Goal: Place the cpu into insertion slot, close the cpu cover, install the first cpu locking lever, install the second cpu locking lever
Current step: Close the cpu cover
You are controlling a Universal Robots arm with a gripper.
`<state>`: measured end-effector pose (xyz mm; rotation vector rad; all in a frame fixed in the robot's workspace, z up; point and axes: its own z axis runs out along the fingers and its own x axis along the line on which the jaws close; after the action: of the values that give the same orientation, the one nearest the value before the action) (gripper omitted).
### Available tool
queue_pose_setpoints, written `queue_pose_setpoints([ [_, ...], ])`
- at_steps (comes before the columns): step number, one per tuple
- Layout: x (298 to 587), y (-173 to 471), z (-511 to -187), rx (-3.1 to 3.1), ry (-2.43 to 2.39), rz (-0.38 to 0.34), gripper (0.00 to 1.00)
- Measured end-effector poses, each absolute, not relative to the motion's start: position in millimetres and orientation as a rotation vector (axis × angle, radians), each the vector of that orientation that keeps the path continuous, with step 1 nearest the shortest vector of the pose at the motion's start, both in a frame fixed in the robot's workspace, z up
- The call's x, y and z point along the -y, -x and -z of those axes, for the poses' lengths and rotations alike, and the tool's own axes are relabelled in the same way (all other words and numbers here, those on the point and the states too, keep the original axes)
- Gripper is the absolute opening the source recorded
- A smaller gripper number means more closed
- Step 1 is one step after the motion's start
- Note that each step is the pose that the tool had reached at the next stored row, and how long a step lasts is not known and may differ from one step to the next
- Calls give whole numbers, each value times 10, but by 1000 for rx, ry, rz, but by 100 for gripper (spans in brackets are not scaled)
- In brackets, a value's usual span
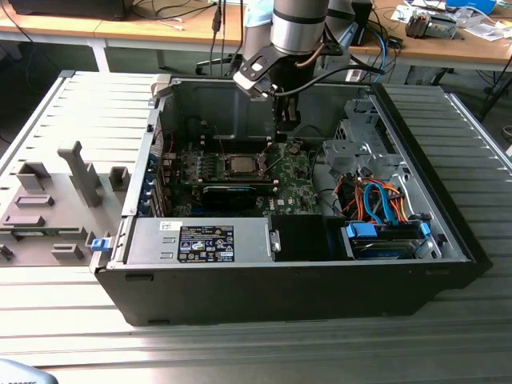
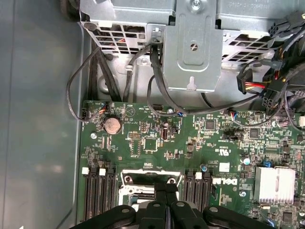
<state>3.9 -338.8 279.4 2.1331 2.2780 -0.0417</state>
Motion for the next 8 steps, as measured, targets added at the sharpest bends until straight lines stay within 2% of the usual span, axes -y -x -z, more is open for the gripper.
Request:
queue_pose_setpoints([
  [8, 3388, -82, -2791, -2278, -2133, 42, 11],
])
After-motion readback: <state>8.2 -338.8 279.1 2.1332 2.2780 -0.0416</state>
